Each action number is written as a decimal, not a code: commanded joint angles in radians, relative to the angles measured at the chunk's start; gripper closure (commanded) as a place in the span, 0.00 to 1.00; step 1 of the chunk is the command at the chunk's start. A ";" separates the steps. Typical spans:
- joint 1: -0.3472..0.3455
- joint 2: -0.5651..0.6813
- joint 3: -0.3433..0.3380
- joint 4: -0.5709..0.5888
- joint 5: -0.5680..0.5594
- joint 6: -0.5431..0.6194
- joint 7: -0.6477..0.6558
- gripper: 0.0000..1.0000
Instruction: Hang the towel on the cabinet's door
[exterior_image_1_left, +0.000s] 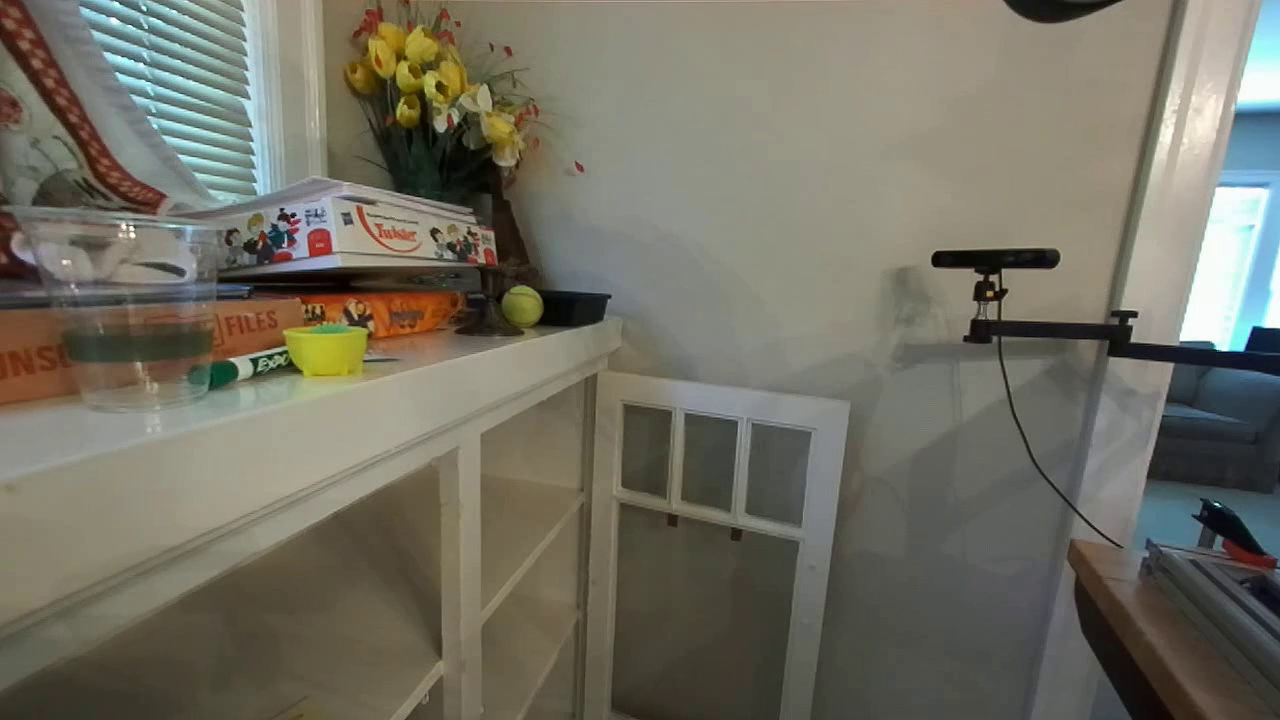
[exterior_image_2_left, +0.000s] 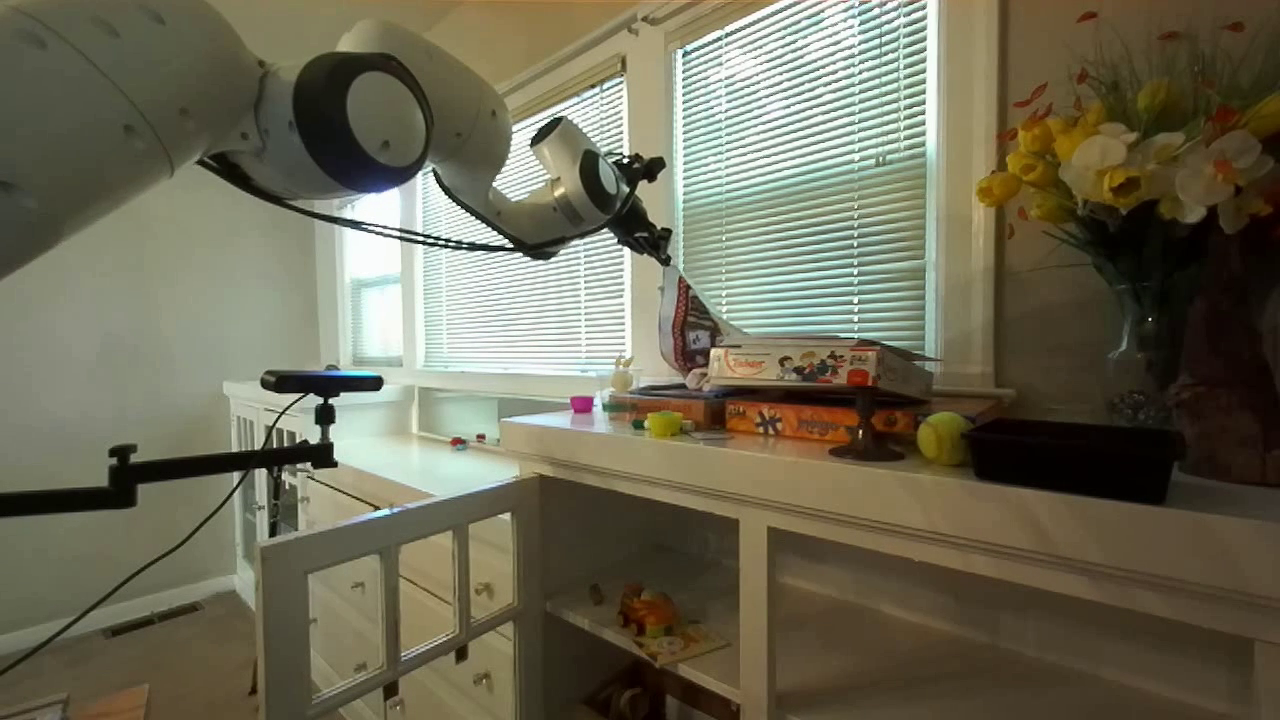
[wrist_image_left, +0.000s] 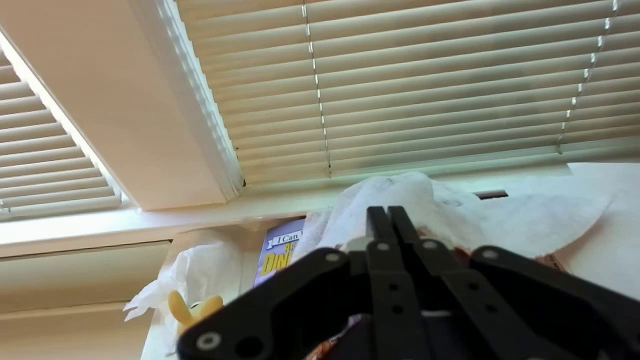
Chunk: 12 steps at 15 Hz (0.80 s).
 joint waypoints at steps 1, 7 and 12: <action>0.000 -0.004 -0.002 -0.008 0.000 0.000 0.002 0.96; -0.054 -0.011 0.080 -0.082 0.090 -0.056 -0.032 0.99; -0.144 -0.014 0.204 -0.137 0.220 -0.159 -0.071 0.99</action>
